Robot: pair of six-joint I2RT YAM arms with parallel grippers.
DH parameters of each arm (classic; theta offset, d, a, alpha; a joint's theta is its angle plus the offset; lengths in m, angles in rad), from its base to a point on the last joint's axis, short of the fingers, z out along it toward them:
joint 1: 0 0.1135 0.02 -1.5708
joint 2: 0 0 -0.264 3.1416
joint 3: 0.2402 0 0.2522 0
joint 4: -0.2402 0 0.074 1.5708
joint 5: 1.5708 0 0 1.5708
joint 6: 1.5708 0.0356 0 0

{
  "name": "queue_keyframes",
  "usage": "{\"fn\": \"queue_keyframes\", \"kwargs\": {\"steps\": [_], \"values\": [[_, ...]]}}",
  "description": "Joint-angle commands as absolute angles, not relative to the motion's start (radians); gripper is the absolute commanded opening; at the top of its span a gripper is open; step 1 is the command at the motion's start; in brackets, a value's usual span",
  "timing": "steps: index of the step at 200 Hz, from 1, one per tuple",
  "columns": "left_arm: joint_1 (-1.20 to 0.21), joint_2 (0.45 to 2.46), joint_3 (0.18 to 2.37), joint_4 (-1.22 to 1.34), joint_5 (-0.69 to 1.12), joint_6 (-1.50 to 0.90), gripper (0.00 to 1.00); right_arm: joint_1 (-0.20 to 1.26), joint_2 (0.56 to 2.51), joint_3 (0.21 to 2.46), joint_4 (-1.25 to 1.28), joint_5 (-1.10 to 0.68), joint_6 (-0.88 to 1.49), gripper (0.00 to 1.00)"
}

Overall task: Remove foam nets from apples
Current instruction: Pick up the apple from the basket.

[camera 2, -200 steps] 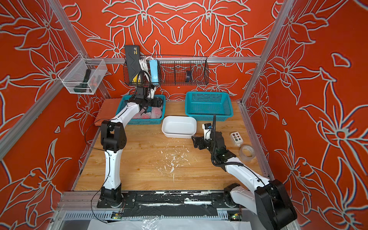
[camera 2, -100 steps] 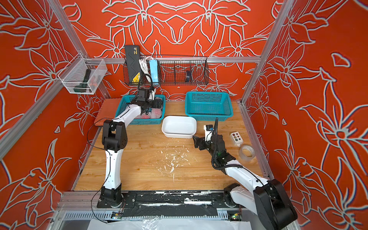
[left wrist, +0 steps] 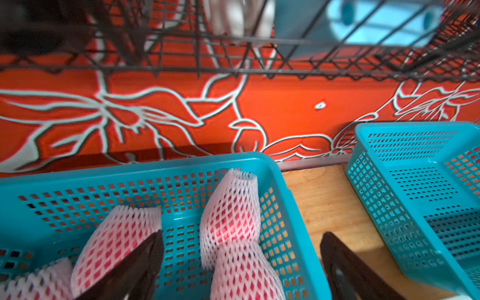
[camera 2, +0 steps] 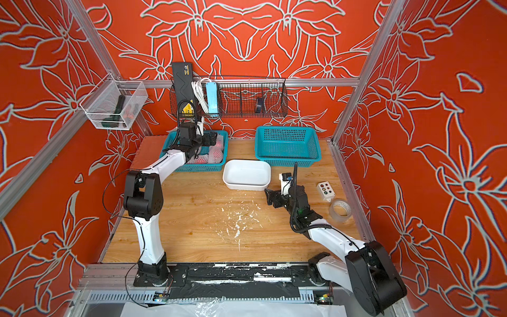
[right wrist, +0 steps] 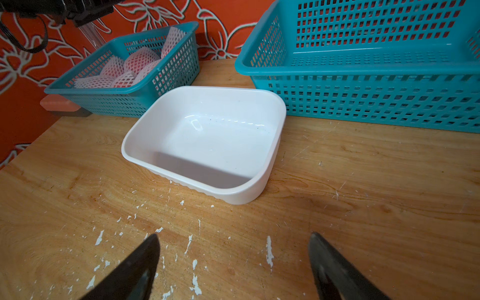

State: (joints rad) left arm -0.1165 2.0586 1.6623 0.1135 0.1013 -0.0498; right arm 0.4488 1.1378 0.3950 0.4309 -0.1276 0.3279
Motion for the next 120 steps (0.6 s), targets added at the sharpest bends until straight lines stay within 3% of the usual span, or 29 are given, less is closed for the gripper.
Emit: {"fn": "queue_keyframes", "kwargs": {"steps": [1, 120], "values": [[-0.105, 2.126, 1.703, 0.125, 0.139, -0.066, 0.93, 0.455, 1.145, 0.408, 0.453, -0.115, 0.339, 0.89], [-0.092, 2.364, 1.978, -0.010, 0.221, -0.084, 0.99, 0.459, 1.155, 0.409, 0.458, -0.110, 0.347, 0.89]]}}
